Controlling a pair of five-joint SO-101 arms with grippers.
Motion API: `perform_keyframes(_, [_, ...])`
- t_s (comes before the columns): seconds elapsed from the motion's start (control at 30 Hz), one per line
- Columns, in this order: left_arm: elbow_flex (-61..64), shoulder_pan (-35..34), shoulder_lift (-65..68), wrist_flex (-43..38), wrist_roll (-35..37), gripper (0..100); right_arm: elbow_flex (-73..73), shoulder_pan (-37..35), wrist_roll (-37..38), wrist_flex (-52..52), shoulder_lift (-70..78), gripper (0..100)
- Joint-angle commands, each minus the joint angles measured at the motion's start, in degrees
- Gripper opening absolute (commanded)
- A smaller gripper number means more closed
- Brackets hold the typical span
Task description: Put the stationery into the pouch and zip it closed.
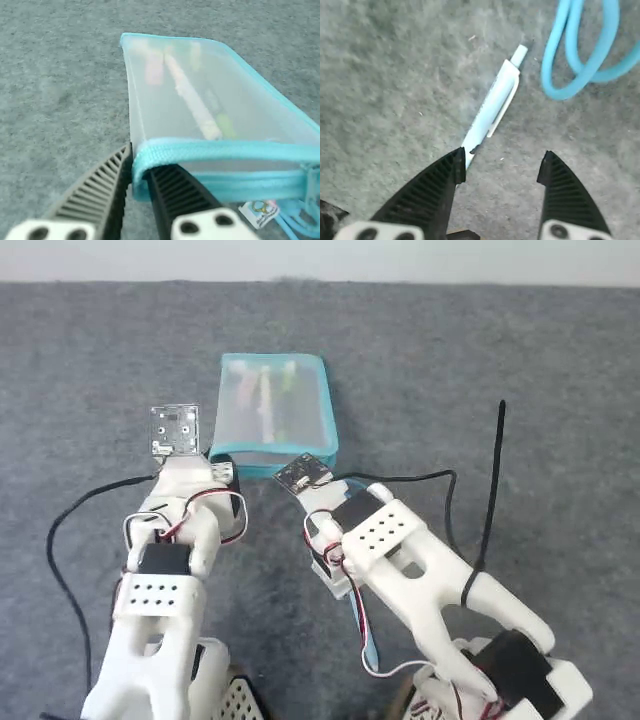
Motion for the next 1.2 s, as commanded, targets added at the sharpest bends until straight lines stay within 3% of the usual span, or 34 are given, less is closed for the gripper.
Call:
perform_keyframes(0.0, [-3.9, -1.3, -1.6, -1.5, -0.4, 1, -0.2, -0.5, -4.7, -0.7, -2.7, 23.9])
perform_keyframes(0.3, [-5.0, -3.2, -1.2, -0.3, -0.1, 1, 6.3, -0.5, -12.0, -9.2, -2.7, 23.6])
perform_keyframes(0.57, [-5.0, -3.2, -1.2, -0.3, -0.1, 1, 10.7, -0.2, -12.0, -14.1, -2.7, 9.1])
perform_keyframes(0.87, [-4.8, -3.2, -1.2, -0.3, -0.1, 1, 14.3, 0.0, -12.0, -16.7, -2.6, 16.8])
perform_keyframes(0.97, [-4.8, -3.2, -1.2, -0.3, -0.1, 1, 13.2, 4.9, -8.4, -15.3, -2.7, 13.2])
perform_keyframes(1.17, [-4.8, -3.2, -1.2, -0.3, -0.1, 1, 5.4, 26.7, 10.4, -12.1, -2.8, 0.6])
